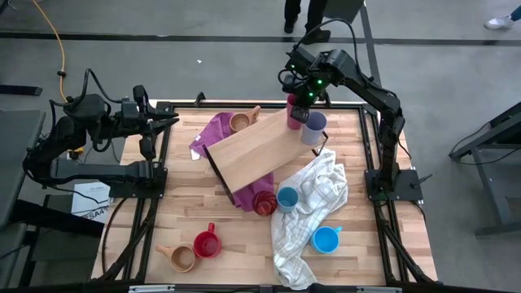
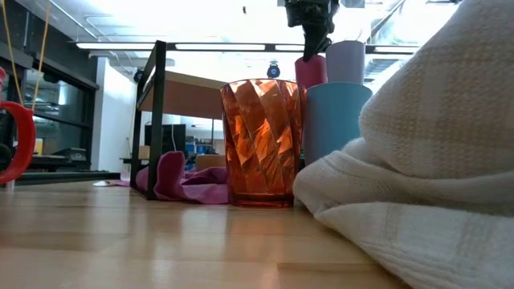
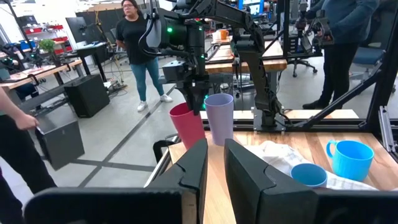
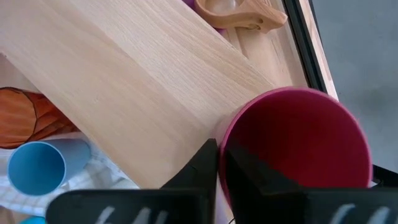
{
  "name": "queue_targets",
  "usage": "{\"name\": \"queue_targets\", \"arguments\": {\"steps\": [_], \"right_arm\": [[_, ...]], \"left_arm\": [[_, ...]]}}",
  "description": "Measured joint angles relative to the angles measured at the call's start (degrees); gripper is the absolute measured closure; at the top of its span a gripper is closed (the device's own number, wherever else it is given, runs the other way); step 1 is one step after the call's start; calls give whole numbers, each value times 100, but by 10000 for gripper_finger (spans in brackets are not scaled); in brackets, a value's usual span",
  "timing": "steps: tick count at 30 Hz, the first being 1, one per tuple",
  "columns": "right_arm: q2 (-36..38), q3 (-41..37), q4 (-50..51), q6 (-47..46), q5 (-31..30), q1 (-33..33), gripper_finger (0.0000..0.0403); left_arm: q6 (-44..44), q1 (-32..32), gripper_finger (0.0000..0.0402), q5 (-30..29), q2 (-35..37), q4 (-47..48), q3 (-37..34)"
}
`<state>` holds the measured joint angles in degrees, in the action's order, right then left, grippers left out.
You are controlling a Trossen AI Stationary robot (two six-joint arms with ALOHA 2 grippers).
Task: Stack small to large cups/mugs on shelf
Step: Put the pink cup on the shelf, then put the blue cup on the shelf
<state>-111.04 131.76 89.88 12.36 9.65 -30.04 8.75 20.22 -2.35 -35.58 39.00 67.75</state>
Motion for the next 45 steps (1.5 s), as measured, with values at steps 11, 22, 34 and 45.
{"name": "queue_targets", "arguments": {"steps": [11, 22, 34, 45], "right_arm": [[0, 0, -55, -33, 0, 0, 336], [0, 0, -397, -96, 55, 4, 336], [2, 15, -491, -193, 68, -1, 336], [340, 17, -817, -348, 66, -70, 336]], "left_arm": [[20, 0, 357, 0, 0, 9, 1], [17, -1, 357, 0, 0, 11, -1], [46, -1, 357, 44, 1, 11, -1], [133, -1, 357, 44, -1, 24, 1]]}}
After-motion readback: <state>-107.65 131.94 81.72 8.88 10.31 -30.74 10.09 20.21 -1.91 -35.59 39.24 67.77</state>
